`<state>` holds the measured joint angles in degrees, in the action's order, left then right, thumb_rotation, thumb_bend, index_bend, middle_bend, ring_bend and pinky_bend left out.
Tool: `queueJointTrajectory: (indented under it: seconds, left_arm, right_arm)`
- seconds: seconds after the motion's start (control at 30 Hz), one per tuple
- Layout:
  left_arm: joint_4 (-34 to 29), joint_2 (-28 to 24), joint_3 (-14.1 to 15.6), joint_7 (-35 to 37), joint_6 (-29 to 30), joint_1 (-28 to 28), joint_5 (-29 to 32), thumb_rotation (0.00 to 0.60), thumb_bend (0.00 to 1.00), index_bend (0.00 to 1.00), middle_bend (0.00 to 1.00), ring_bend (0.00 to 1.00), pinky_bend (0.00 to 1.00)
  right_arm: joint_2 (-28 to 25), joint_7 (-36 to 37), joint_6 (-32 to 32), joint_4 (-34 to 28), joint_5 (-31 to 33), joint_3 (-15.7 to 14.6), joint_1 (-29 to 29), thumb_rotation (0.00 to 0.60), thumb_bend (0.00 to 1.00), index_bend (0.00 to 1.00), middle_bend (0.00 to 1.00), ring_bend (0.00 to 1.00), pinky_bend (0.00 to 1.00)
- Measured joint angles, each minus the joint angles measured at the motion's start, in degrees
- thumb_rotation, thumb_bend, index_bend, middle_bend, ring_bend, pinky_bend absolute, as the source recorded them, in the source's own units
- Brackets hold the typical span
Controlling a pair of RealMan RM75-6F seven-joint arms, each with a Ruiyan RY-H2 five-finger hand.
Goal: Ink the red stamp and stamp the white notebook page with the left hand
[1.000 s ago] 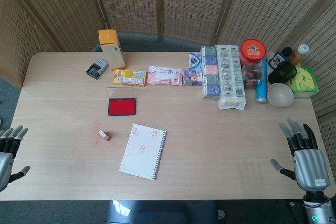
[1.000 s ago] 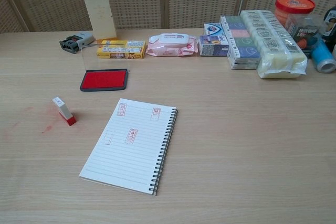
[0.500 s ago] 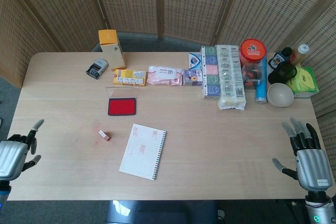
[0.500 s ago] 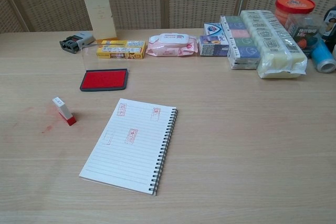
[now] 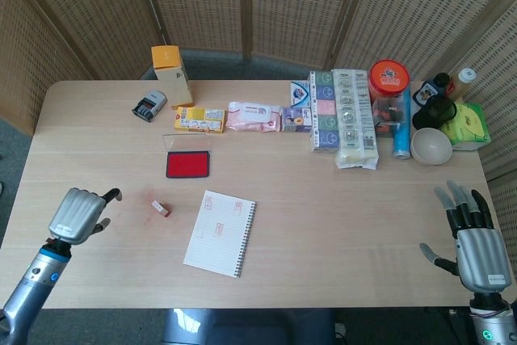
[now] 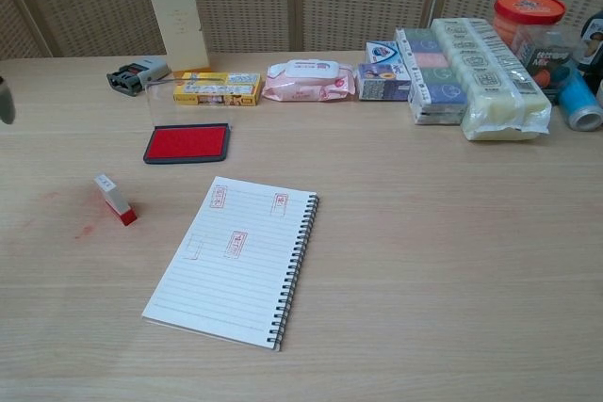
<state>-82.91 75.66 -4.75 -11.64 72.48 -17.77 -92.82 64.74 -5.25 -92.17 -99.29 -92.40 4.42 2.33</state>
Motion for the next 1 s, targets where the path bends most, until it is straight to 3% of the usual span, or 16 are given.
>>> queueJointTrajectory:
  seconds: [0.23, 0.6, 1.0]
  left_arm:
    - [4.27, 7.05, -1.26, -2.5, -3.21, -3.2, 3.34, 0.6, 0.28, 0.44, 1.0, 1.0, 1.0]
    - [7.23, 11.25, -0.8, -7.0, -5.92, -5.53, 6.26, 0.6, 0.29, 0.44, 1.0, 1.0, 1.0]
    - [12.83, 15.56, 0.9, -7.75, -5.21, -6.65, 5.56, 0.6, 0.29, 0.44, 1.0, 1.0, 1.0]
  right_arm:
    - [-0.08, -0.11, 0.93, -0.01, 0.79, 0.01, 0.24, 0.6, 0.08, 0.0, 0.0, 0.01, 0.0]
    - [-0.35, 0.42, 1.11, -0.24, 1.17, 0.05, 0.25, 0.6, 0.08, 0.0, 0.0, 0.01, 0.0]
    - [-0.8, 0.92, 1.22, -0.6, 1.34, -0.01, 0.2, 0.6, 0.08, 0.0, 0.0, 0.01, 0.0]
